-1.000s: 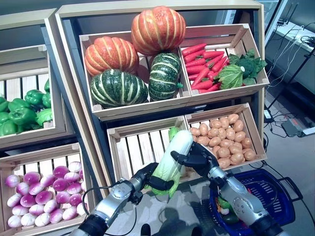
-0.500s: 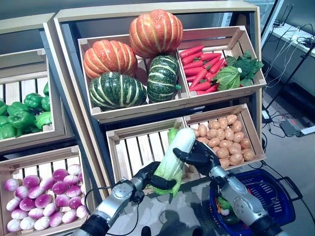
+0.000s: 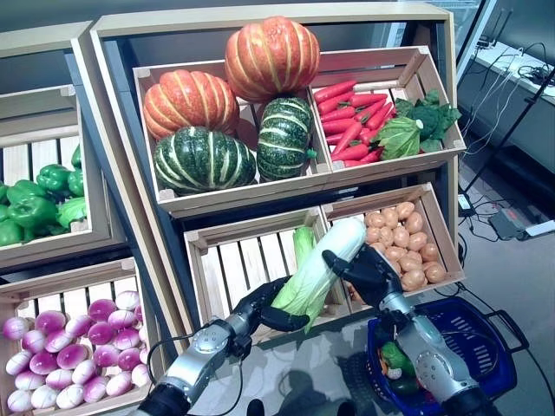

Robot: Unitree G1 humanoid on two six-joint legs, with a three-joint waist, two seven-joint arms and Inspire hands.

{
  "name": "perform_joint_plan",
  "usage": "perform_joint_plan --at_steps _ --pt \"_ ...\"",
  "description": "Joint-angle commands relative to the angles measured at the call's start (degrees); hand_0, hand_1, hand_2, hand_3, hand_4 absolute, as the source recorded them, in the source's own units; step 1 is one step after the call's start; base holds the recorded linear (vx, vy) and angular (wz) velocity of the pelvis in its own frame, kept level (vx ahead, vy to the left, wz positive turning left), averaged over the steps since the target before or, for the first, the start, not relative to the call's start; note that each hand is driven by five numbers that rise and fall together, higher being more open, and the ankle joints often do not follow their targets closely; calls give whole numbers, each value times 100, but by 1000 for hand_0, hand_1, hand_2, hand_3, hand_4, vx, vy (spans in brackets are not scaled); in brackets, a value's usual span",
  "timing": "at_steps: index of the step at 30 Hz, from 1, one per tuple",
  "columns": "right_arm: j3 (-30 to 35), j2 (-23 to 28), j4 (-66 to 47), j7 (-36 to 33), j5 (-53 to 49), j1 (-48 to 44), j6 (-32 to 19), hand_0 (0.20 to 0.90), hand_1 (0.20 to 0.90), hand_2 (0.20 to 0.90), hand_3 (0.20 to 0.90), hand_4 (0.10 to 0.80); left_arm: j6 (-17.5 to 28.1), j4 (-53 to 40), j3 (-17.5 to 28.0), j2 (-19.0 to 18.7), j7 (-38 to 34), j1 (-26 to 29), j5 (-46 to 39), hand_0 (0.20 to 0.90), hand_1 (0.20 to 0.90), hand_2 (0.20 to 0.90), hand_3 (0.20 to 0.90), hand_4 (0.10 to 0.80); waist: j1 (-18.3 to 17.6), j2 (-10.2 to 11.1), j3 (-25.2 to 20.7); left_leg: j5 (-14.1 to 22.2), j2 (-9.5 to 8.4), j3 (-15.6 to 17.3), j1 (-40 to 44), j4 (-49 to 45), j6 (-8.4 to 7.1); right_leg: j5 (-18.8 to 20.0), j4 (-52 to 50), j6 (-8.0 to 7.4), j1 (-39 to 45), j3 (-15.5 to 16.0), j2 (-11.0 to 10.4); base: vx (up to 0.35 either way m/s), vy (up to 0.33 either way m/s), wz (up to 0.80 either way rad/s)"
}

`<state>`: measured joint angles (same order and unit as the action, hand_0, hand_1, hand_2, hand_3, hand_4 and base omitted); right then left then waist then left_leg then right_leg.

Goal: Put vegetables into the basket

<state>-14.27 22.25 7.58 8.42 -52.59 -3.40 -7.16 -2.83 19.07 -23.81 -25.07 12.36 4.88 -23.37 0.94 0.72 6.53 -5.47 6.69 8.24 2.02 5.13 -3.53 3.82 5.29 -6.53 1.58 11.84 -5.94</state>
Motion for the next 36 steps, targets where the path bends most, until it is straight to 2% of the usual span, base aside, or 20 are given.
perform_joint_plan --at_steps 1,8,14,23,29,36 --pt "951 -76 -748 -245 -163 -585 -1158 300 300 300 300 400 483 -47 352 32 203 427 -277 900 900 900 900 800 -65 127 -108 405 64 -347 56 -13 -90 -121 -29 -91 262 67 -57 0 0 0" --pt "1539 121 -596 -518 65 -570 -1359 300 300 300 300 400 435 -22 522 -6 176 420 -317 900 900 900 900 800 -135 143 -92 392 125 -250 60 -13 -85 -109 -29 -86 223 -7 -22 0 -3 -1" --pt "2044 209 -301 -1229 420 -494 -1598 300 300 300 300 400 389 -31 673 -31 145 345 -329 900 900 900 900 800 -185 160 -95 417 153 -196 76 -13 -69 -134 -29 -70 224 -48 6 23 -1 -1" --pt "2398 536 96 -2184 1291 -370 -1643 300 300 300 300 400 429 -167 797 -124 -4 262 -391 900 900 900 900 800 -220 191 -46 434 172 -130 96 -13 -57 -141 -35 -63 218 -74 18 32 -6 -7" --pt "2776 728 561 -2977 995 -286 -1926 300 300 300 300 400 394 -506 977 -267 -11 168 -472 900 900 900 900 800 -205 188 62 441 173 -88 72 -13 -51 -156 -88 -55 179 -76 16 4 -1 -1" --pt "3007 771 1394 -3135 -63 -396 -2286 300 300 300 300 400 420 -889 1020 -456 -103 313 -605 900 900 900 900 800 -134 104 358 399 116 -138 -140 -13 -54 -127 -182 -59 -27 -46 -42 -50 -25 0"
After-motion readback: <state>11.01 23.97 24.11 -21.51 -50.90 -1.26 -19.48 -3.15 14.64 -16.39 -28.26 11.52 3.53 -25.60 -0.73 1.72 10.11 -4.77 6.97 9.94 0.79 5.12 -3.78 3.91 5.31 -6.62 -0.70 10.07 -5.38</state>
